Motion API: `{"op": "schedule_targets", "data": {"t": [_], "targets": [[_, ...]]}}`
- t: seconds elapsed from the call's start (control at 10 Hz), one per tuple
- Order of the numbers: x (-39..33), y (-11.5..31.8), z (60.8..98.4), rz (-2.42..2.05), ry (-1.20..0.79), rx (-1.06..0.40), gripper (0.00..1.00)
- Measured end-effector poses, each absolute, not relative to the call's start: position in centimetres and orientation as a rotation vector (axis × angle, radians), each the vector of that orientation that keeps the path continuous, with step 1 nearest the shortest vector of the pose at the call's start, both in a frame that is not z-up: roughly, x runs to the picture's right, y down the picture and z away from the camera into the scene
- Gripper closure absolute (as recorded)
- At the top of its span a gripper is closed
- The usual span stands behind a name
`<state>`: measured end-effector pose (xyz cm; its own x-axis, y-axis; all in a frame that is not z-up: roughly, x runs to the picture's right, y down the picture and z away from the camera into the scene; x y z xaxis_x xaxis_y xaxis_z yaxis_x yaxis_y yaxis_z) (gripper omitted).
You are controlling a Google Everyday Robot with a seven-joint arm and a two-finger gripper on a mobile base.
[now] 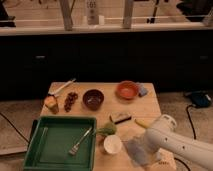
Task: Place towel in purple bowl
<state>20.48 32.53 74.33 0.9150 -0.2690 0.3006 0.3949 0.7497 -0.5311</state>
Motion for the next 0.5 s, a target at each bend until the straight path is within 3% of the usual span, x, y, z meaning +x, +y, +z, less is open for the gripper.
{"op": "schedule_targets", "data": {"t": [0.2,0.5], "targets": [[20.5,33.1,75.2,-0.363,-0.227,-0.629,0.25],[20.7,33.4,76.0,-0.360,-0.235,-0.632,0.55]]}}
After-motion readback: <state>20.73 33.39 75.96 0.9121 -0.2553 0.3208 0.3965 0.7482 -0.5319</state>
